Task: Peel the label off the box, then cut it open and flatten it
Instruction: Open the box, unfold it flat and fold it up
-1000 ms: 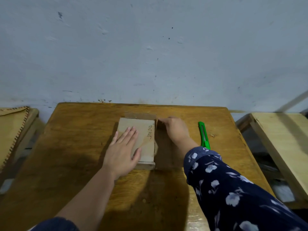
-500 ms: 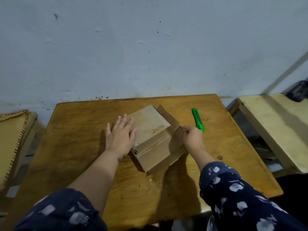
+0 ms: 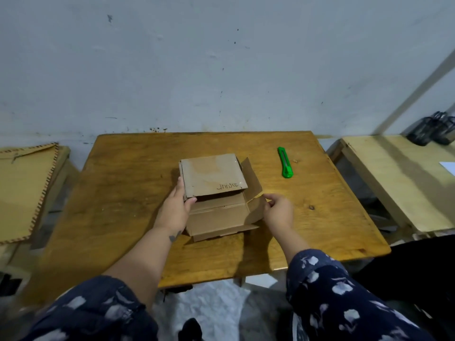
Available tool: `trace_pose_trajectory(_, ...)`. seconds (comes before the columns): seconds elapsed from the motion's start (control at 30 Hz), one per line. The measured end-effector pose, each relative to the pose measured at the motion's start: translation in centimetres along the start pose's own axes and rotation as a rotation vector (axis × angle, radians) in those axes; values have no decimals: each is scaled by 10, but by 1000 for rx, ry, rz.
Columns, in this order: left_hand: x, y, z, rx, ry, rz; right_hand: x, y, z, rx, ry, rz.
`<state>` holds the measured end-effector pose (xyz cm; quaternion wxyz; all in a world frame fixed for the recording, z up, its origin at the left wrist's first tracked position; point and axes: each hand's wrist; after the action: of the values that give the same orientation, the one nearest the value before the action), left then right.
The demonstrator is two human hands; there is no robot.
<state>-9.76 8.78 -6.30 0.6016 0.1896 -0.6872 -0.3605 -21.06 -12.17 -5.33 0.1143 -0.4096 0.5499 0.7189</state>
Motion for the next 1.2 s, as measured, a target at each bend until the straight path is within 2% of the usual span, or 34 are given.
trace_pose_trajectory(0.23,-2,0,43,17,15,-8,30,26,26,-51,48,29)
trace_pose_trajectory(0.3,-5,0,51,19,17,-6,32,28,32,10,217,90)
trace_pose_trajectory(0.37,-7,1,57,20,18,-7,28,27,36,38,473,98)
trace_pose_trajectory(0.43,-8,2,59,15,21,-14,19,25,38,-24,693,150)
trace_pose_trajectory(0.5,-8,3,62,11,9,-16,10,19,37,-75,767,259)
trace_pose_trajectory(0.63,-8,8,62,-11,-16,-43,-2,14,32,-89,680,258)
trace_pose_trajectory(0.77,-12,13,57,-24,-38,-75,-23,20,27,11,652,56)
trace_pose_trajectory(0.97,-13,19,50,-34,-74,-59,-85,22,-4,15,387,-230)
trace_pose_trajectory(1.03,-14,20,47,-23,-78,-67,-102,15,-14,33,369,-210)
trace_pose_trajectory(1.2,-25,23,38,7,-95,-57,-111,-21,-35,-48,391,-201)
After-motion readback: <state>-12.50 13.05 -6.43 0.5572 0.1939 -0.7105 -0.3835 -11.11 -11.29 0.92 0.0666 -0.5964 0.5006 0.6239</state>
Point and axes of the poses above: each hand's wrist, its own z-axis away from the middle knuckle, its own y-axis out of the back of the hand, x = y × z, and after that the axes turned 11 degrees about x, right-handed
